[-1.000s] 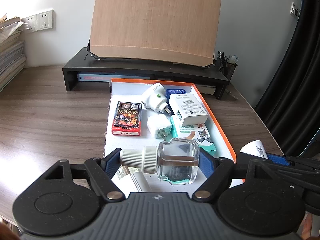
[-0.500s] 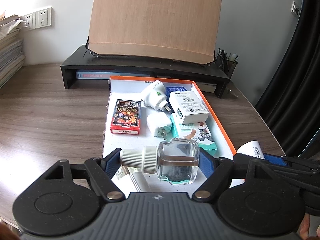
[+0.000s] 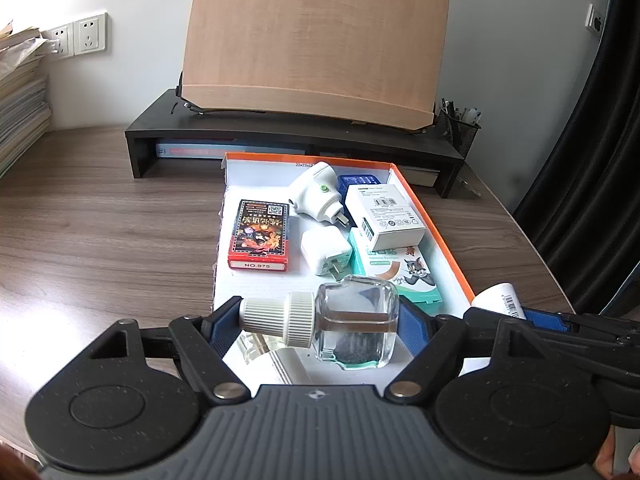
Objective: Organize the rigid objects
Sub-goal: 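Lower the clear bottle and pill bottle into the box with both grippers, then open the left gripper to release the clear bottle while the right gripper releases the pill bottle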
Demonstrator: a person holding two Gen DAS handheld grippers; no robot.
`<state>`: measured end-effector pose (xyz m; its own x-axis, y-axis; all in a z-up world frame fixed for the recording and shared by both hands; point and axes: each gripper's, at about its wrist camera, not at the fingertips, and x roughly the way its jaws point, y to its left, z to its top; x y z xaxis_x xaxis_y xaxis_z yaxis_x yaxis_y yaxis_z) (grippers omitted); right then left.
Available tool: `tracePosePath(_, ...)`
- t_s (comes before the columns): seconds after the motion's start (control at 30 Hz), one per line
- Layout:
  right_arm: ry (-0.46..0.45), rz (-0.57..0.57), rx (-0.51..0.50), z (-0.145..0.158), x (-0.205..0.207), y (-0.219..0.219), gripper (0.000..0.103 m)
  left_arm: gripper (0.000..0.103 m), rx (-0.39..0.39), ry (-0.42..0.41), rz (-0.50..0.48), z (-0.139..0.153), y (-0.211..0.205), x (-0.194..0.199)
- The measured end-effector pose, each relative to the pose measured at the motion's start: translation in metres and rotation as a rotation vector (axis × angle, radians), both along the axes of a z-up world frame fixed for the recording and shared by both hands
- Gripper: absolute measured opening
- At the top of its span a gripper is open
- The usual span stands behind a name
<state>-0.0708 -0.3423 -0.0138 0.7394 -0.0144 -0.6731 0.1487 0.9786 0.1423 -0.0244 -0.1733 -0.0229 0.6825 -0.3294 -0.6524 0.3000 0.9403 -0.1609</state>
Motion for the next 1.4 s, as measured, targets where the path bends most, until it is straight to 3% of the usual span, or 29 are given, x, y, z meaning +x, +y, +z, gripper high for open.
tracePosePath(0.43, -0.009, -0.019, 0.010, 0.001, 0.005, -0.006, 0.043, 0.081, 0.006, 0.009, -0.012, -0.003, -0.001, 0.005)
tracePosePath(0.8, -0.052, -0.089, -0.005, 0.012, -0.010, -0.017, 0.047, 0.081, 0.006, 0.032, -0.100, -0.012, -0.018, 0.002)
tracePosePath(1.0, -0.074, -0.104, -0.011, 0.018, -0.021, -0.019, 0.056, 0.083, 0.007, 0.036, -0.143, -0.011, -0.023, -0.004)
tracePosePath(1.03, -0.080, -0.106, -0.011, 0.020, -0.023, -0.018, 0.058, 0.086, 0.006, 0.031, -0.142, -0.009, -0.023, -0.006)
tracePosePath(1.23, -0.133, -0.108, -0.025, 0.035, -0.039, -0.016, 0.079, 0.098, 0.024, -0.009, -0.104, 0.008, -0.015, -0.017)
tracePosePath(1.4, -0.162, -0.095, -0.011, 0.042, -0.052, -0.014, 0.087, 0.103, 0.054, -0.013, -0.048, 0.019, -0.003, -0.026)
